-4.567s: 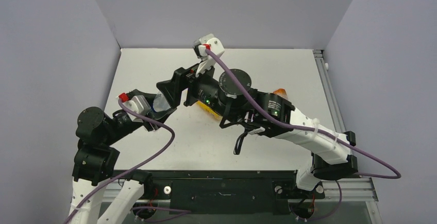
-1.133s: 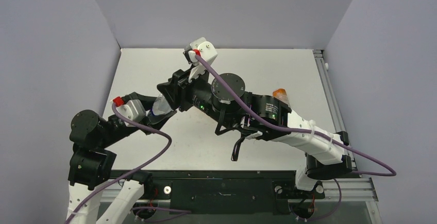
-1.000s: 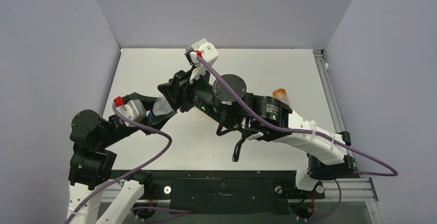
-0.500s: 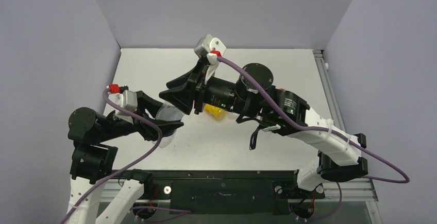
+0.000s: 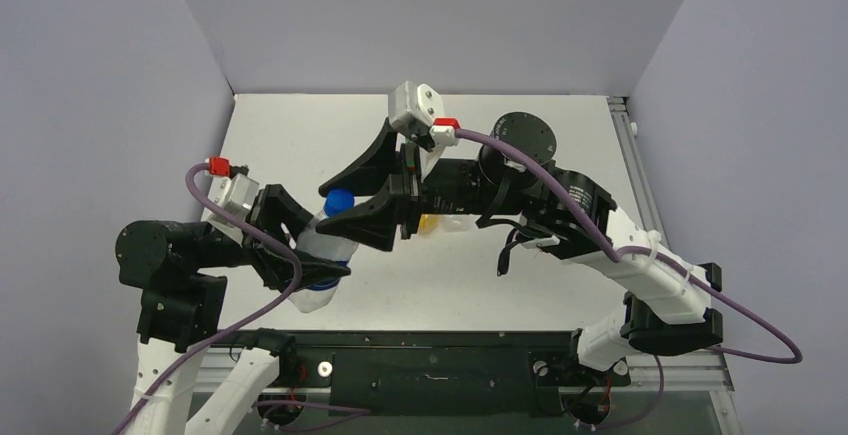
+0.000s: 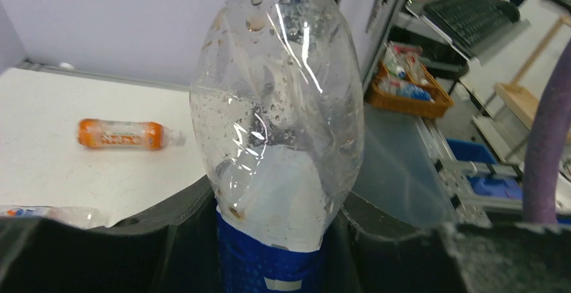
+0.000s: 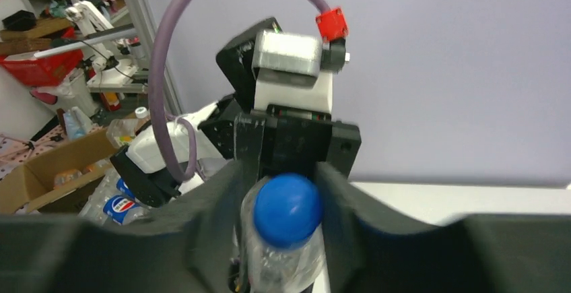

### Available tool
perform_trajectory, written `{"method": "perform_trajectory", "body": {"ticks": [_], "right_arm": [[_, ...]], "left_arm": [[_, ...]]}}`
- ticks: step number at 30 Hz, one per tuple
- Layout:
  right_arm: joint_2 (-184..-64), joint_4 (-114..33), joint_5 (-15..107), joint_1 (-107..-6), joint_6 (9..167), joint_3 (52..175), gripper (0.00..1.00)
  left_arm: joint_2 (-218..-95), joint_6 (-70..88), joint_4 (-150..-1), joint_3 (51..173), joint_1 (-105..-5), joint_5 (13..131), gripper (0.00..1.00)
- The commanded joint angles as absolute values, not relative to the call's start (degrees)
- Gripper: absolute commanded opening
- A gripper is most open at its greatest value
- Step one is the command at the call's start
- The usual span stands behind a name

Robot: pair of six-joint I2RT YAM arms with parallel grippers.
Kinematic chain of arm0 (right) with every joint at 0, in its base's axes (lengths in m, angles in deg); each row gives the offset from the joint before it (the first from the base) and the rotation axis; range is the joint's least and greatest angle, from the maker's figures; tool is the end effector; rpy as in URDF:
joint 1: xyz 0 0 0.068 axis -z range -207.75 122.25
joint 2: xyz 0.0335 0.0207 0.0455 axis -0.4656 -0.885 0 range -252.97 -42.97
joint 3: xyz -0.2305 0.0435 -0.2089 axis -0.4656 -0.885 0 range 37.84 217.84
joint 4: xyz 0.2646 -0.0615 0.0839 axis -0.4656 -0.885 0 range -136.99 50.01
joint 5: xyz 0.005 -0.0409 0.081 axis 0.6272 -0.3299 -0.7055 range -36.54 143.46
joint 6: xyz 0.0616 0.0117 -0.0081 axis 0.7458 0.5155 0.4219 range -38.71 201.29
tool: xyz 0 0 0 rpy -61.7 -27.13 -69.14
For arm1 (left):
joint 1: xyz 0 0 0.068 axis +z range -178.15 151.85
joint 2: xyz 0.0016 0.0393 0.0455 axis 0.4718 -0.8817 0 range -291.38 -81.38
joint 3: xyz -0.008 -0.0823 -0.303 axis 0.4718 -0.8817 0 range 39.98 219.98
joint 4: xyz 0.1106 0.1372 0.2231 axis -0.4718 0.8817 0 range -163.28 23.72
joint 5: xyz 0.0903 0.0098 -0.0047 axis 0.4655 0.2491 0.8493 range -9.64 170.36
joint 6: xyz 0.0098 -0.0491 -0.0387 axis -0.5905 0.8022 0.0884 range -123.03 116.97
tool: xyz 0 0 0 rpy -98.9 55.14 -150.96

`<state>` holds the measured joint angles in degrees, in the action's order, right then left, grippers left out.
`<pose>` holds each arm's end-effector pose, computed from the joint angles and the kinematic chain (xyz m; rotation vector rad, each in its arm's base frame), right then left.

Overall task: Unscrew the bottle caps
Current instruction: Unscrew the bottle cap from the plastic bottle.

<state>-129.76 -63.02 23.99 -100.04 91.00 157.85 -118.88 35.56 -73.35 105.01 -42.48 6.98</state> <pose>0.0714 0.3022 0.6379 -1.2074 1.0588 1.5060 0.0521 -0.0615 0.5184 1.0078 1.2548 -1.4239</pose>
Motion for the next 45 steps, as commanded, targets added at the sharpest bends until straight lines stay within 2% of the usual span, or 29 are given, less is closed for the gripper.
{"method": "perform_trajectory", "body": {"ticks": [1,2,3,6,11,14,20,25,28,30,35,39,42,45], "right_arm": [[-124.03,-63.75,33.63,-101.27,92.39,155.11,0.6],[-123.58,-61.97,44.3,-102.6,92.64,153.41,0.73],[-123.09,-61.31,50.16,-103.36,93.44,153.19,0.77],[-124.57,-63.38,68.68,-105.39,96.65,156.17,0.8],[-132.5,-71.22,78.08,-108.06,99.22,164.68,0.81],[-136.33,-74.05,78.82,-108.37,99.72,168.73,0.79],[-138.84,-74.67,78.26,-108.39,100.25,171.22,0.67],[-139.35,-74.58,76.7,-108.27,100.32,171.61,0.52],[-139.0,-74.18,76.65,-108.2,100.45,171.16,0.35],[-138.39,-73.62,76.66,-108.18,100.24,170.35,0.27],[-136.64,-71.98,75.66,-108.05,99.65,167.96,0.21],[-134.86,-70.5,72.73,-107.39,98.0,165.82,0.08],[-132.8,-68.8,64.93,-106.02,95.67,163.5,0.02],[-129.79,-67.53,46.57,-103.02,93.94,161.53,0.01]], "left_arm": [[-120.34,35.83,-74.97,107.21,-41.86,14.84,0.13],[-120.35,31.14,-70.93,107.65,-41.9,16.26,0.13],[-120.38,28.38,-68.46,108.07,-41.89,17.24,0.13],[-120.03,14.42,-58.17,109.06,-41.88,24.58,0.14],[-118.25,2.24,-53.46,106.62,-41.86,32.88,0.14],[-116.47,-4.26,-53.13,104.9,-41.86,36.86,0.14],[-114.41,-9.16,-53.05,102.94,-41.9,39.73,0.13],[-114.36,-9.78,-52.7,102.82,-41.87,40.23,0.12],[-114.43,-9.83,-52.55,102.88,-41.86,40.03,0.12],[-114.48,-9.57,-52.56,102.83,-41.86,39.75,0.12],[-114.59,-8.29,-52.58,102.58,-41.86,38.6,0.12],[-114.98,-5.89,-52.45,103.3,-41.89,36.11,0.12],[-116.06,1.16,-52.87,104.58,-41.86,31.81,0.12],[-117.5,9.29,-54.87,106.62,-41.86,26.69,0.14]]}}
